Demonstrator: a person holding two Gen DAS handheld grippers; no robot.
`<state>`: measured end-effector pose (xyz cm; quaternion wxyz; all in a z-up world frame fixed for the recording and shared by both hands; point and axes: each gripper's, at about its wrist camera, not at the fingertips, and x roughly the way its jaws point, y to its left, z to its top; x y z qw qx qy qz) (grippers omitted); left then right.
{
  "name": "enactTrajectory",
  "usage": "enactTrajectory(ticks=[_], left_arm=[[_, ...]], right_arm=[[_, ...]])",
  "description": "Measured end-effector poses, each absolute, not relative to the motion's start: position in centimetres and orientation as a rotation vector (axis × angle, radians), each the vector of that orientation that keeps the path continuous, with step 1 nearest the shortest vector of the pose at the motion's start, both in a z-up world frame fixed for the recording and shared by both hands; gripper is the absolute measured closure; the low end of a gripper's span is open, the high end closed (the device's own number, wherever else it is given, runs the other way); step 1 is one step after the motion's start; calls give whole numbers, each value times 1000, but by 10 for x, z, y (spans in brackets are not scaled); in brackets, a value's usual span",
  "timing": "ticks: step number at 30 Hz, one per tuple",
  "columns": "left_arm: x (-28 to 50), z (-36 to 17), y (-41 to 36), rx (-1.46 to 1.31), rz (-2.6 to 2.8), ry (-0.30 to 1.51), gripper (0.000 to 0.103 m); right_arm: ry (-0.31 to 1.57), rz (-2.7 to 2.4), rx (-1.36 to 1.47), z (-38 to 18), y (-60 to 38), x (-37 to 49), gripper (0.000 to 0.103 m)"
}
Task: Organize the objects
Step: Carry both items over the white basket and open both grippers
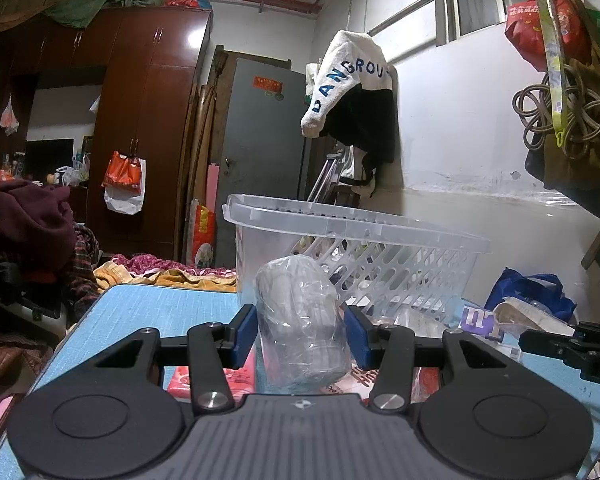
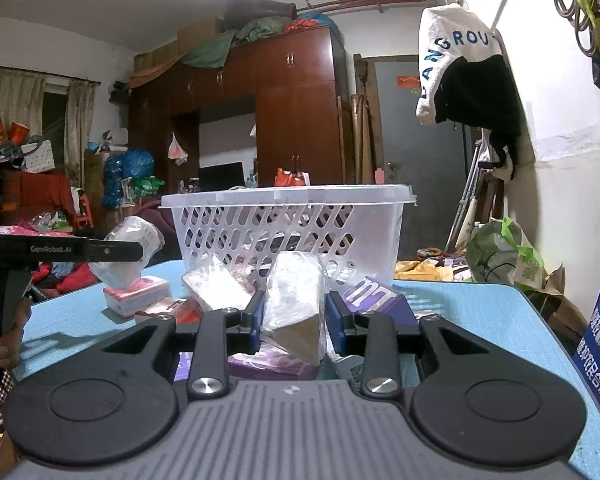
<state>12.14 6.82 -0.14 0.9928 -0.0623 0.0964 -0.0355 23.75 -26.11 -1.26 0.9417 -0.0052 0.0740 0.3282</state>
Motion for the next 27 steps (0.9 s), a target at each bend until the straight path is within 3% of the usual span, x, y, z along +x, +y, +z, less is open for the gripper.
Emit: enactTrajectory(ticks=[5, 10, 15, 18, 22, 23, 24, 26, 27], left_arm=[[114, 13, 71, -162, -123, 148, 51], [131, 72, 62, -153, -185, 97, 51], [214, 111, 55, -164, -159, 268, 51], [259, 103, 52, -146, -118, 411, 52], [274, 88, 51, -119, -106, 457, 51], [274, 86, 50, -103, -113, 458, 48], [271, 85, 49, -94, -110, 446, 38], [256, 86, 52, -90, -72, 399, 25], [239, 87, 54, -100, -66, 360, 23]], right_arm=[[90, 716, 20, 14, -265, 226, 68], [9, 738, -35, 77, -244, 239, 68], [197, 638, -120, 118, -195, 321, 68], [344, 631, -119, 116, -174, 361, 67], [379, 633, -114, 108, -167, 371, 66], [391, 650, -112, 107, -167, 371, 60], [388, 653, -116, 106, -166, 369, 52], [302, 609, -125, 109, -175, 349, 3], [246, 598, -112, 110, -186, 336, 0]])
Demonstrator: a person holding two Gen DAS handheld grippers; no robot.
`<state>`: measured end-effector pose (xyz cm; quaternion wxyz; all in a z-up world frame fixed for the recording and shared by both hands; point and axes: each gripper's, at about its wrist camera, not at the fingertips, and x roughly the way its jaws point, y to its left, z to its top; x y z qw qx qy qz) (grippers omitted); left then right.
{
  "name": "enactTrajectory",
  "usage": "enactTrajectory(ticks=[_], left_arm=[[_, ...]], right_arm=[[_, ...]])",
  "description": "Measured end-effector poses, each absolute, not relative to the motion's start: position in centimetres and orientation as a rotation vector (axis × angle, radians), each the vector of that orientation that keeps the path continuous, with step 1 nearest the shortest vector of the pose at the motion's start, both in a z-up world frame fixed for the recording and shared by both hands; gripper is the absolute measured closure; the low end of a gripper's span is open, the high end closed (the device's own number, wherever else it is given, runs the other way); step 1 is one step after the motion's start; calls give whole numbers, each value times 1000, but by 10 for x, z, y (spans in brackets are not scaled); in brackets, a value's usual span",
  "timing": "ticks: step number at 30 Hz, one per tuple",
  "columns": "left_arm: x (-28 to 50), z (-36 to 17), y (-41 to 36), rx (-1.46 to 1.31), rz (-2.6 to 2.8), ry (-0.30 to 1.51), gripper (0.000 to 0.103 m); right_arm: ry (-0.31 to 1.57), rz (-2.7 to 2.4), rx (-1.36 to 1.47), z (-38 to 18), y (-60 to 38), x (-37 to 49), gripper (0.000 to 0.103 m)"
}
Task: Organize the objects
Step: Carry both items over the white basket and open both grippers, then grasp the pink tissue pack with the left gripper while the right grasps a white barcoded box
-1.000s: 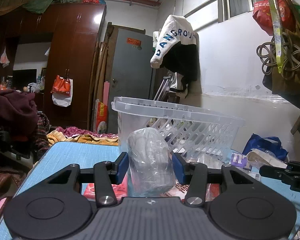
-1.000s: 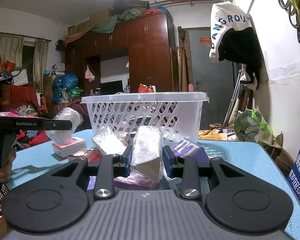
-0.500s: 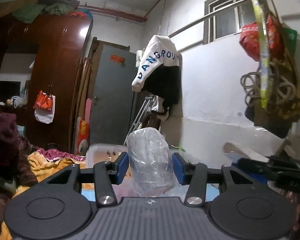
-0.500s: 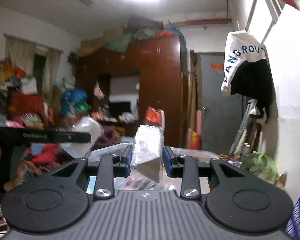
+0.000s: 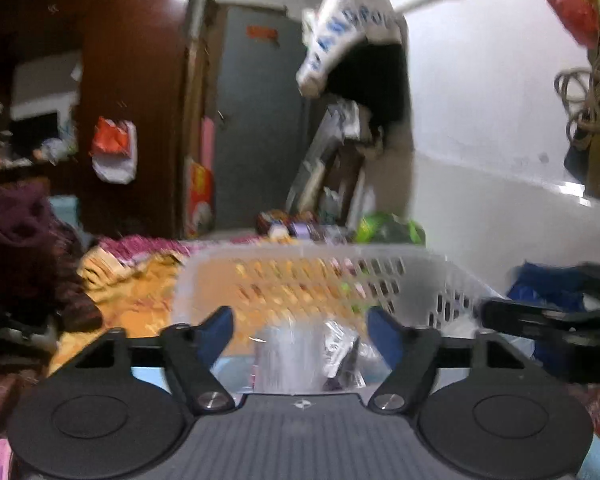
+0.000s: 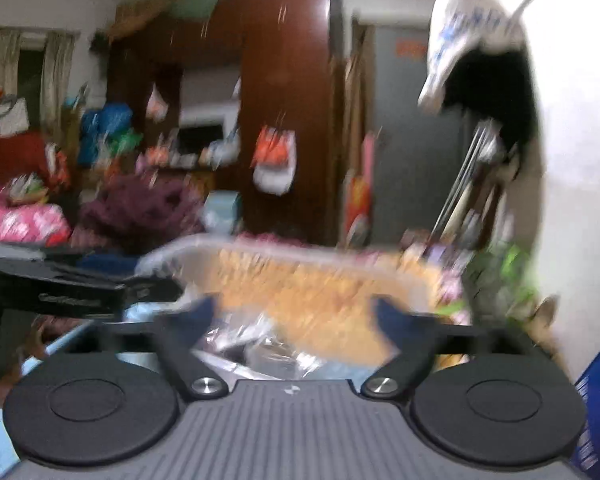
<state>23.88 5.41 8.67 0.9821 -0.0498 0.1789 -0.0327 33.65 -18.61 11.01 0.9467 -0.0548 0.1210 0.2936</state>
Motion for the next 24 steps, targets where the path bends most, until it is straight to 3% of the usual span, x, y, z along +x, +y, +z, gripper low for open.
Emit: enactTrajectory(ticks=[1, 3, 4, 9, 10, 14, 22, 24], left_arm=[[219, 87, 58, -111, -82, 320, 22], [183, 80, 67, -118, -128, 266, 7], [165, 72, 72, -109, -140, 256, 4], [141, 20, 90, -86, -48, 414, 3], [143, 11, 95, -101, -49, 443, 4], [148, -5, 105, -132, -38, 495, 6], [155, -13, 106, -112, -36, 541, 6], [158, -13, 104, -100, -29, 559, 6]], right_arm=[[188, 617, -81, 108, -202, 320, 0], [158, 673, -13, 95, -235, 292, 0], [170, 679, 2, 84, -247, 282, 0], [344, 666, -78, 19, -268, 267, 0], [380, 677, -86, 11, -267, 272, 3], [428, 645, -143, -2, -255, 282, 36], [474, 663, -94, -7, -260, 299, 38], [475, 677, -78, -7, -265, 298, 43]])
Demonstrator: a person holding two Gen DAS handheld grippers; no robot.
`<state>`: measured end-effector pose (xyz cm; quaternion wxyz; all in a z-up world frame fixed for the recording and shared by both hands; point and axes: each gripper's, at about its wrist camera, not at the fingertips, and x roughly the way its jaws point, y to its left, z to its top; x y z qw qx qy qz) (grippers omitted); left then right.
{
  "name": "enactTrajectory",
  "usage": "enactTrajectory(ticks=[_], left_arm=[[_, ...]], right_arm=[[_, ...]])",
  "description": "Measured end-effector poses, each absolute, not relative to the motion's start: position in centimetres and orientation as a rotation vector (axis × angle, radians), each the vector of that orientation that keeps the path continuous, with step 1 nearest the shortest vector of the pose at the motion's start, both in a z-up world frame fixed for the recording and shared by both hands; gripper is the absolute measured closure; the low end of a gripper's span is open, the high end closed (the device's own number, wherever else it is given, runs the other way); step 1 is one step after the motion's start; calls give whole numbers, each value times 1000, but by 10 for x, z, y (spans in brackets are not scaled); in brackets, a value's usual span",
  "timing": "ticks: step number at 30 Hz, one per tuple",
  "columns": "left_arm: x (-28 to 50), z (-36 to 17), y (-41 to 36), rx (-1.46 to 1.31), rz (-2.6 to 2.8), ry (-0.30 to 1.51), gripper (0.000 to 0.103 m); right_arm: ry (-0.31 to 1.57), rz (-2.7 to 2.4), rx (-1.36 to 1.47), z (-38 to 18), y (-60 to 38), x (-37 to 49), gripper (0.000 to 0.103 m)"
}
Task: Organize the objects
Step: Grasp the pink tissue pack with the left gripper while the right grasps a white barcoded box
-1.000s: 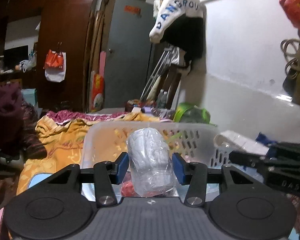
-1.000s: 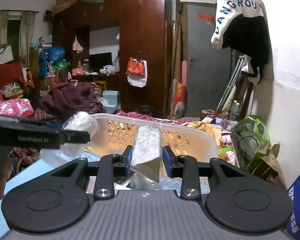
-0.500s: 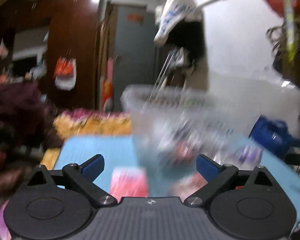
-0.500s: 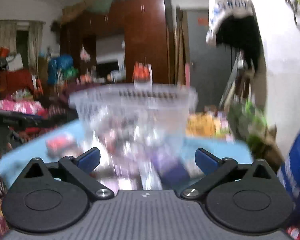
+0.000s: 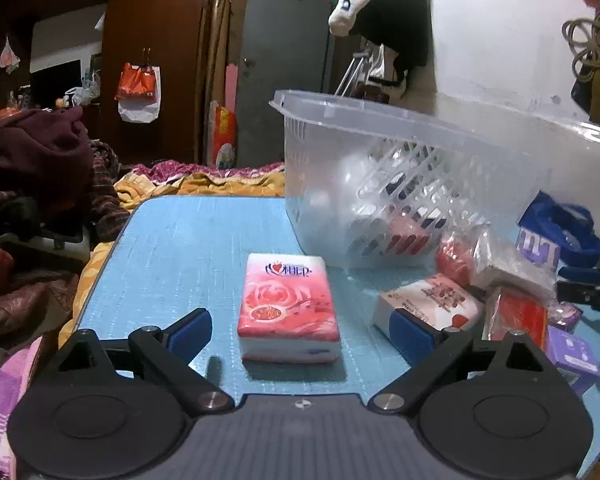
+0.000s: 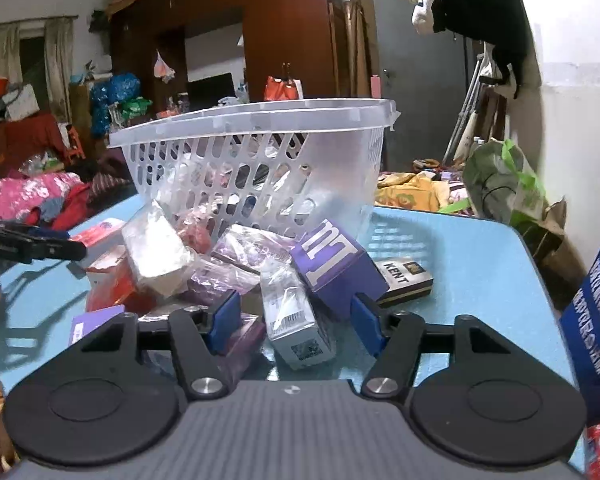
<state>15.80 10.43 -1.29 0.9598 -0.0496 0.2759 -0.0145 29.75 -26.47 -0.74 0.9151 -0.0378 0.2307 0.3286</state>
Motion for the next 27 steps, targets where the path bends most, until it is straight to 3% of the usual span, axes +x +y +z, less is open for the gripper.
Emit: enactTrajectory(ticks=[5, 13, 15, 17, 19, 20, 21, 27], left_arm=[[163, -15, 105, -100, 3, 592, 6], [175, -18, 93, -32, 6, 659, 6], [175, -18, 94, -37, 1, 660, 6], [173, -18, 95, -44, -13, 655, 6], [171, -17, 96, -58, -25, 639, 18], [169, -17, 97, -56, -18, 624, 38], [165, -16, 97, -56, -3, 606, 47], [135, -8, 105, -103, -51, 404, 47]], right_arm=[[481, 665, -38, -8, -277, 297, 60], [520, 662, -91, -9, -267, 303, 59], [529, 672, -122, -10, -261, 302, 68], [510, 669, -120, -10, -263, 299, 69], [478, 696, -96, -10, -269, 295, 70], [460, 691, -78, -9, -273, 293, 70], [441, 686, -60, -9, -276, 291, 70], [310, 700, -16, -8, -287, 274, 70]])
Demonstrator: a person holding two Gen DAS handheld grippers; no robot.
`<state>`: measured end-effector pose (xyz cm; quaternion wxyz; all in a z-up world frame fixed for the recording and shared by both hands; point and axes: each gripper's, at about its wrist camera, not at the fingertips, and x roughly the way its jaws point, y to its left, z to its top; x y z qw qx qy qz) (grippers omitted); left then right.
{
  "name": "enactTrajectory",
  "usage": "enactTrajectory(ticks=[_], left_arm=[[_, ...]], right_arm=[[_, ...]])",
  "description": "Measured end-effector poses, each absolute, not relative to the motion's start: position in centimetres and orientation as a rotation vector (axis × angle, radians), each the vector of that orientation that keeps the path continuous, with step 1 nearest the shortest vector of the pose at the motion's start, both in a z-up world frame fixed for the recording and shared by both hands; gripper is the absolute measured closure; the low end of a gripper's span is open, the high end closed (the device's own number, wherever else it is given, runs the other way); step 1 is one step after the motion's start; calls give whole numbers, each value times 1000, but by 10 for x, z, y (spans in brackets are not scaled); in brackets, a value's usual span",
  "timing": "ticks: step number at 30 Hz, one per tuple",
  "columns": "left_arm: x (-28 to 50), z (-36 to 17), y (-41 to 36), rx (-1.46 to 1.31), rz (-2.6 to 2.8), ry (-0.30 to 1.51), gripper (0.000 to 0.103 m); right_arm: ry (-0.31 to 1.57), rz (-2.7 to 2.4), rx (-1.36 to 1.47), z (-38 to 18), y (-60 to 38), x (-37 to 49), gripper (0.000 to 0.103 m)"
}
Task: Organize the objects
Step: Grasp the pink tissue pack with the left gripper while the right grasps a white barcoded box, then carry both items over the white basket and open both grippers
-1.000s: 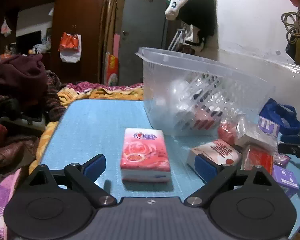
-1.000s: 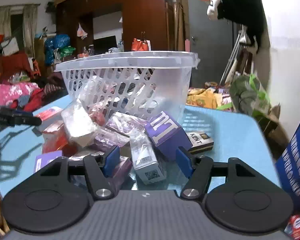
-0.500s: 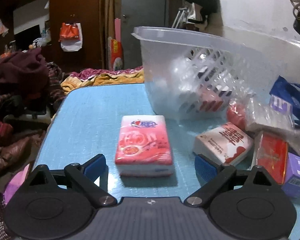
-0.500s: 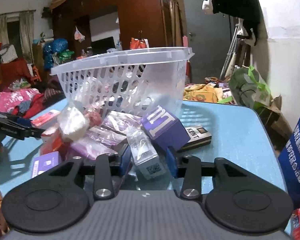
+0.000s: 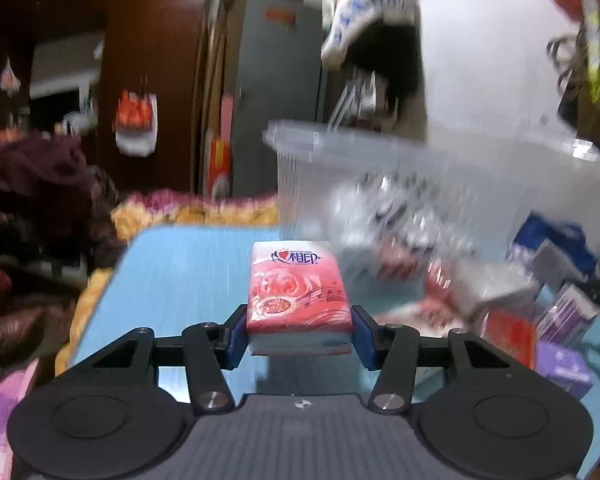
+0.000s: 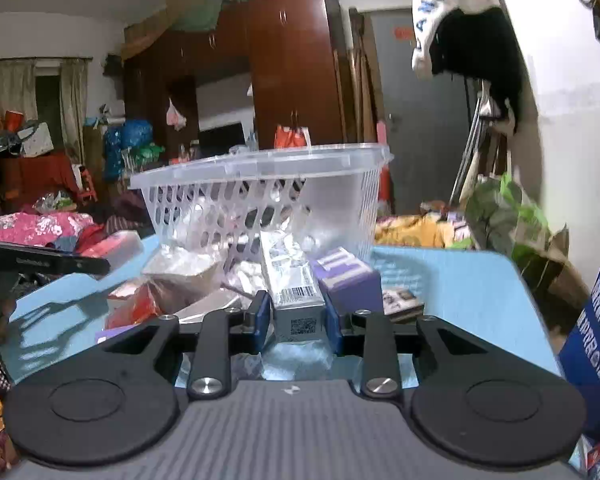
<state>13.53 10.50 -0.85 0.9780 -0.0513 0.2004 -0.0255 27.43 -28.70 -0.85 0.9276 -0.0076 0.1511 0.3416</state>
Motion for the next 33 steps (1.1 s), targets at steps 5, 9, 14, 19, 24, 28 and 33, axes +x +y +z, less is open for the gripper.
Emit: enactTrajectory(ticks=[5, 9, 14, 19, 24, 28, 33], left_arm=[[128, -6, 103, -99, -79, 338, 47], [124, -7, 103, -99, -98, 301, 47], [117, -6, 101, -89, -102, 251, 47], [102, -5, 101, -87, -97, 149, 47], [79, 17, 91, -149, -148, 18, 47], [80, 51, 74, -129, -196, -21, 47], [100, 72, 61, -100, -191, -6, 47]], right_arm=[[260, 705, -30, -9, -285, 269, 70], [232, 694, -7, -9, -288, 267, 71], [197, 697, 47, -10, -295, 266, 71], [156, 686, 47, -10, -296, 262, 71], [42, 728, 143, 10, -305, 241, 71], [10, 699, 59, 45, -286, 231, 71], [43, 688, 19, 68, -263, 243, 71]])
